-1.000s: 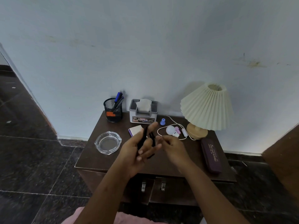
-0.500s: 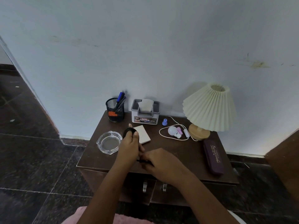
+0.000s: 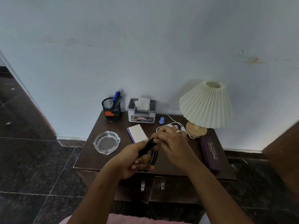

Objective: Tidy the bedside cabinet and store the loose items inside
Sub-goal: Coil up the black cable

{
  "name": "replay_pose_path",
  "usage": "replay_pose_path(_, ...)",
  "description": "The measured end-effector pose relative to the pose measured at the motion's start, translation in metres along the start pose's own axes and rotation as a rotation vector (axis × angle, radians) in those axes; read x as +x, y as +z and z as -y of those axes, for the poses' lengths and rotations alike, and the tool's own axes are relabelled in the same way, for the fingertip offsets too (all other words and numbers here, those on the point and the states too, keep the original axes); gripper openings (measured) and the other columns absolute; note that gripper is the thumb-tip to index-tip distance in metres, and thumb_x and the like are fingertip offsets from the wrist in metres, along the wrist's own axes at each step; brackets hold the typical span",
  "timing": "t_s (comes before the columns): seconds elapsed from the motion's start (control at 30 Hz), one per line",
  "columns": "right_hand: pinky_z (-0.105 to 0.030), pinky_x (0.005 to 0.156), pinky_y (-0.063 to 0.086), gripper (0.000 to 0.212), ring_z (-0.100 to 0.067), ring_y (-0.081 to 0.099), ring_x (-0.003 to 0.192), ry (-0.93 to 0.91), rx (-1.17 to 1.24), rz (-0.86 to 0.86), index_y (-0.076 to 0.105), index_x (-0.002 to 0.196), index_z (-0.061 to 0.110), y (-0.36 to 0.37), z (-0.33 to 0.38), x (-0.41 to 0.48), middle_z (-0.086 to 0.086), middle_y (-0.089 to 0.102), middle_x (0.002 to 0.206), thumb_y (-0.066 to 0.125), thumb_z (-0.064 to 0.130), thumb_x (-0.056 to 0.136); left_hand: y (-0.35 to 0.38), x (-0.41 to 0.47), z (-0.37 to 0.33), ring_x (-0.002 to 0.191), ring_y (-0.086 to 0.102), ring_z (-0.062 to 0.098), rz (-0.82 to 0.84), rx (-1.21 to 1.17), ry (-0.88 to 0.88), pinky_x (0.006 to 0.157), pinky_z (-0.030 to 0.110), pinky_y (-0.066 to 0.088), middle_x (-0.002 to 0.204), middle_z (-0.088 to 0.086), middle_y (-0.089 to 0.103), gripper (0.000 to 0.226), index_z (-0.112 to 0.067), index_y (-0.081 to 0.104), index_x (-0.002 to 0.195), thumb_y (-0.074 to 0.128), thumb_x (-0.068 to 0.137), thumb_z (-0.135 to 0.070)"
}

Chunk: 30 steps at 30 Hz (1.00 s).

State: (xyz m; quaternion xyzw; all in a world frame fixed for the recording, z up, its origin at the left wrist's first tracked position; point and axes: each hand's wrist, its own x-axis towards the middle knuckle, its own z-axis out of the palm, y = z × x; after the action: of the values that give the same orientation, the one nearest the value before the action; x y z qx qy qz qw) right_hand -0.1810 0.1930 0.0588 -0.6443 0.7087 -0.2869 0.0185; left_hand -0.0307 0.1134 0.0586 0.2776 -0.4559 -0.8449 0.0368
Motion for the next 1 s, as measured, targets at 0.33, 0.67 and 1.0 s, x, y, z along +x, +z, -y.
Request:
replay_pose_path(0.33,-0.021,0.088,0.046,0.025,-0.003,0.065,0.099,0.355,0.755,0.211,0.069,0.107,0.021,0.004,0.006,0.002,0.006,0.072,0.102,0.048,0.03,0.097,-0.004,-0.003,0.002,0.021,0.022,0.003,0.092,-0.107,0.038,0.063,0.027,0.055,0.03,-0.007,0.027,0.047,-0.007,0.063,0.103,0.036,0.089,-0.043)
replay_pose_path(0.67,-0.026,0.076,0.047,0.007,-0.012,0.058,0.081,0.416,1.106,0.362,0.065,0.095,0.01,0.013,0.011,0.002,-0.001,0.063,0.082,0.059,0.013,0.092,-0.005,0.004,0.004,0.023,0.019,0.005,-0.053,-0.102,0.224,0.057,0.026,0.054,0.031,-0.005,0.025,0.049,-0.008,0.06,0.07,0.041,0.089,-0.049)
replay_pose_path(1.0,-0.009,0.059,0.042,0.024,0.002,0.056,0.07,0.484,1.015,0.388,0.069,0.102,0.018,0.009,0.013,0.001,0.007,0.067,0.083,0.058,0.002,0.089,-0.012,0.018,0.005,0.032,0.023,0.003,-0.464,0.135,0.412,0.041,0.022,0.021,0.038,-0.009,0.032,0.041,-0.013,0.047,0.062,0.046,0.095,-0.037)
